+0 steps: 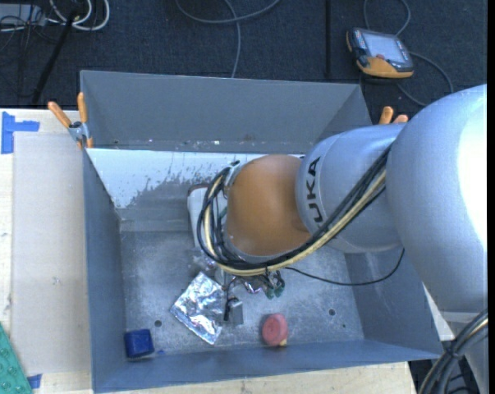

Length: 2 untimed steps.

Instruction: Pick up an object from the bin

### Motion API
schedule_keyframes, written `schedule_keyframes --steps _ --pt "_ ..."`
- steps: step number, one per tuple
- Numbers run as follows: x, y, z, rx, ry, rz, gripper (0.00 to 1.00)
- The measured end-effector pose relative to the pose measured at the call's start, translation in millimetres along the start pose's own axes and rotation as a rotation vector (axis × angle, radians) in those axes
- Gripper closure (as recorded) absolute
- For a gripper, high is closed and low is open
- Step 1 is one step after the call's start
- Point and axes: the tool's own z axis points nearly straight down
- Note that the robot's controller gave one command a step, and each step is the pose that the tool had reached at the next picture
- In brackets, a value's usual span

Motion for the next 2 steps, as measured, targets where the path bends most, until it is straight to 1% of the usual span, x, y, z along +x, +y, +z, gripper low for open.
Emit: schedule_keyframes --steps 1,2 --pt "-0.2 0.0 -0.6 0.0 0.0 0.001 1.0" --pt "-1.3 0.3 -53.1 0.002 -0.01 0.006 1.0"
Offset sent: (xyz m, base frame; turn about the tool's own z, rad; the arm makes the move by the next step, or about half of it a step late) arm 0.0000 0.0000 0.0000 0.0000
